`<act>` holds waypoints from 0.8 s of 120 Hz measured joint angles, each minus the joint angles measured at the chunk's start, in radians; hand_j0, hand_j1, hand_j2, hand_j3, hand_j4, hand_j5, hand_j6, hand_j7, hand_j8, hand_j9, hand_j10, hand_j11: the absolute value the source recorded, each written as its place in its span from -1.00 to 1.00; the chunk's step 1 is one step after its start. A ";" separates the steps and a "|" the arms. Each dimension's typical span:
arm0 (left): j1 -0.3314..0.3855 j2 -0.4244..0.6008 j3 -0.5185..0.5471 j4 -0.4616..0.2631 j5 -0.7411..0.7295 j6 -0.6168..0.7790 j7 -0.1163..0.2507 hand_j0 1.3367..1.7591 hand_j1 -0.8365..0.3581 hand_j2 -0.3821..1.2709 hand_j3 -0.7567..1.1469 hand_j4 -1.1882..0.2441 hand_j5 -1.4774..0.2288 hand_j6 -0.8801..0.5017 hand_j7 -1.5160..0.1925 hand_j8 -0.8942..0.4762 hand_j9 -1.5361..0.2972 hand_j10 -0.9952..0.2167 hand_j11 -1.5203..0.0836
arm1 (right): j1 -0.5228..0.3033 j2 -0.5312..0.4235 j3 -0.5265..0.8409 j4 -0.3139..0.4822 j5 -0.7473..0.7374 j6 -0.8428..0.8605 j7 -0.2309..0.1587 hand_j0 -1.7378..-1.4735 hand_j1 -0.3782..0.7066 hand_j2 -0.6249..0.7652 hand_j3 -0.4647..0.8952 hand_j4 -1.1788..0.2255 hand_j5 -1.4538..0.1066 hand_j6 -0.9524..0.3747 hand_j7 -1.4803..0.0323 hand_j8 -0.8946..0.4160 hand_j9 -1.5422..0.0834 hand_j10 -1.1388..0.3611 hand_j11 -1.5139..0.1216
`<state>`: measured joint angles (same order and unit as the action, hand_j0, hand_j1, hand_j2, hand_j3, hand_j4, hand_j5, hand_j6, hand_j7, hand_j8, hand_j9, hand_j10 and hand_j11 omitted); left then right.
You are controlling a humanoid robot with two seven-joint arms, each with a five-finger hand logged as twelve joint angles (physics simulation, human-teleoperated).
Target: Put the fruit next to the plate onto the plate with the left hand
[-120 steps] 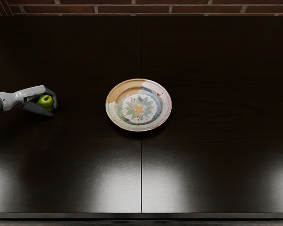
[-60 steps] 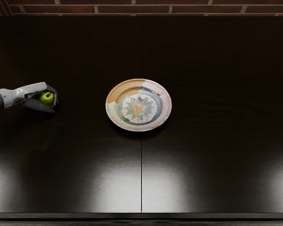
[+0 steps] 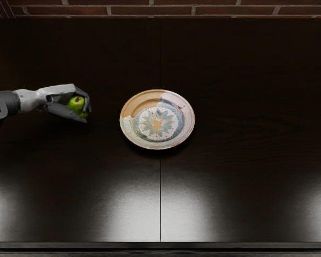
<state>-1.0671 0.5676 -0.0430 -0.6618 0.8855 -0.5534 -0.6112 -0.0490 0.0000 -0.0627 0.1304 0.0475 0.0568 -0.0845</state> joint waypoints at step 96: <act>-0.131 -0.160 0.003 -0.102 -0.057 -0.053 0.000 0.41 -0.28 -0.40 -0.21 -0.51 -0.68 -0.46 -0.63 0.04 -0.63 0.25 -0.63 | 0.000 0.000 0.000 0.000 0.000 0.000 0.000 -0.40 -0.89 -0.11 -0.32 0.64 0.82 0.40 0.92 0.33 0.86 0.49 0.81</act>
<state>-1.1979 0.4073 -0.0400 -0.7634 0.8289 -0.6064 -0.6116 -0.0490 0.0000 -0.0628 0.1304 0.0475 0.0568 -0.0844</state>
